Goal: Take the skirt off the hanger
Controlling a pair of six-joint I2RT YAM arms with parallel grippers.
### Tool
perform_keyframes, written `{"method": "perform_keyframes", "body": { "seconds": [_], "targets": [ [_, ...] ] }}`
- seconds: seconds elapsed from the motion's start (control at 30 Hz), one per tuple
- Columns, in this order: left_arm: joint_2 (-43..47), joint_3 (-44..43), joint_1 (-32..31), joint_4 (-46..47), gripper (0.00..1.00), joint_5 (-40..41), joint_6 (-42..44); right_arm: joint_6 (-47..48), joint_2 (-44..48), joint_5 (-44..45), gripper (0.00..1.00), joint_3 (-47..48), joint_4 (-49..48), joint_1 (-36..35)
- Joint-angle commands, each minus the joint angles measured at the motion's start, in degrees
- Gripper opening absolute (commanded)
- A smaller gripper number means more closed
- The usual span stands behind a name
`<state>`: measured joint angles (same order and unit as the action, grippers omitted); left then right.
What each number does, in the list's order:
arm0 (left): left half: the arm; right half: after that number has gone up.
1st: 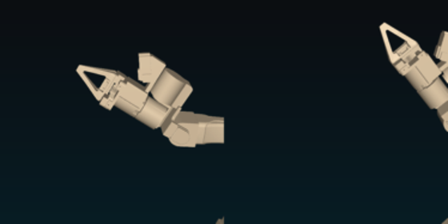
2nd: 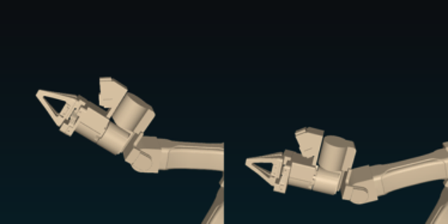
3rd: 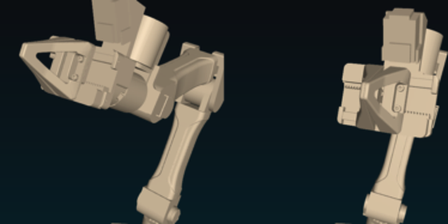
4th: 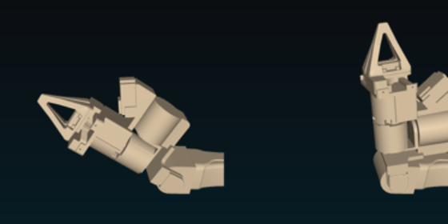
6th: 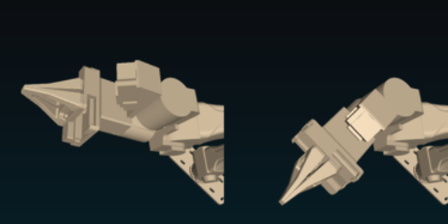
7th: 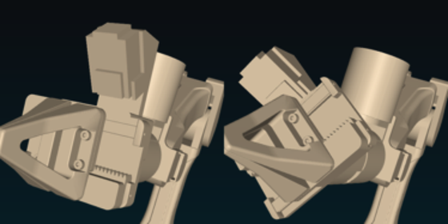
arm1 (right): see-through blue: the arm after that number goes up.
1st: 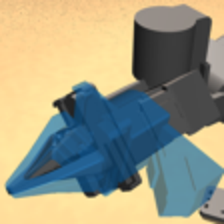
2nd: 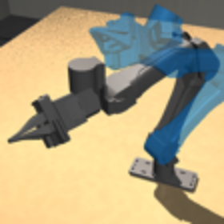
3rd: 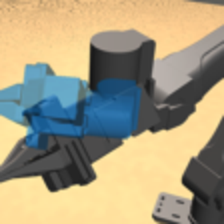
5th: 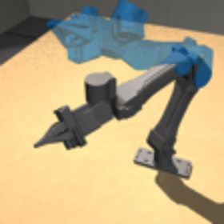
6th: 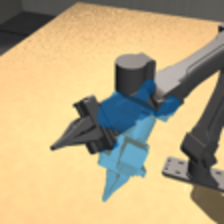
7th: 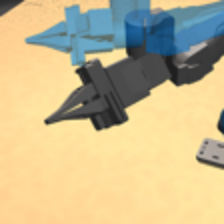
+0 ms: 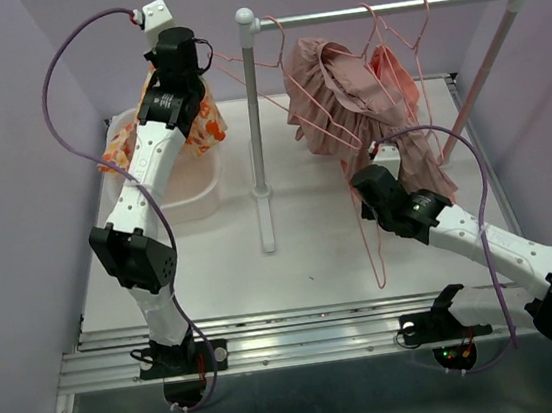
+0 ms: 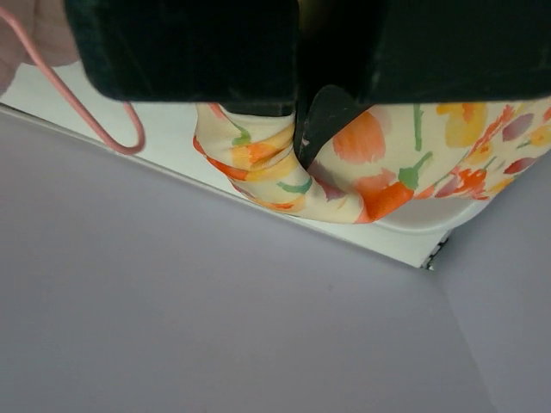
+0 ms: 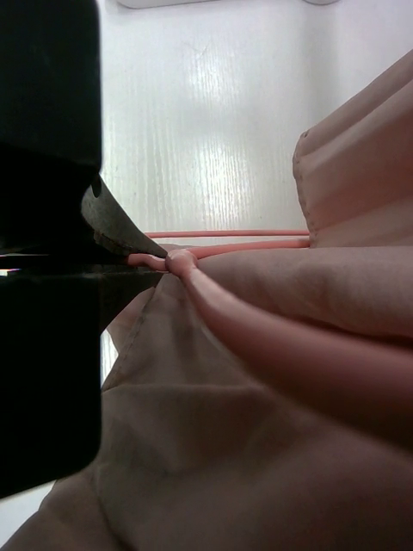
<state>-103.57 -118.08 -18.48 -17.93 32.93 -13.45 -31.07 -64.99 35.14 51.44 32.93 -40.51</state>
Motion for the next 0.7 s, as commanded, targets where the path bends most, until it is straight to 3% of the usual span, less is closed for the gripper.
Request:
{"method": "perform_keyframes", "body": {
  "seconds": [0.0,0.1,0.37,0.67],
  "targets": [
    [-1.4,-8.5,-2.3,0.9,0.0,1.6,-1.0,0.0,0.9,2.0,0.01,-1.1,-2.4,-0.1],
    [-1.6,-7.5,-2.2,0.3,0.0,2.8,-1.8,-0.1,1.4,2.1,0.01,-1.5,-2.3,-0.1],
    [6.5,18.5,4.2,6.3,0.0,4.4,-8.3,0.1,1.8,1.8,0.01,-2.7,-2.4,-0.1],
    [8.3,33.0,11.2,8.6,0.0,4.3,-14.0,-0.7,0.4,1.4,0.01,-2.9,-2.4,-0.1]
  ]
}}
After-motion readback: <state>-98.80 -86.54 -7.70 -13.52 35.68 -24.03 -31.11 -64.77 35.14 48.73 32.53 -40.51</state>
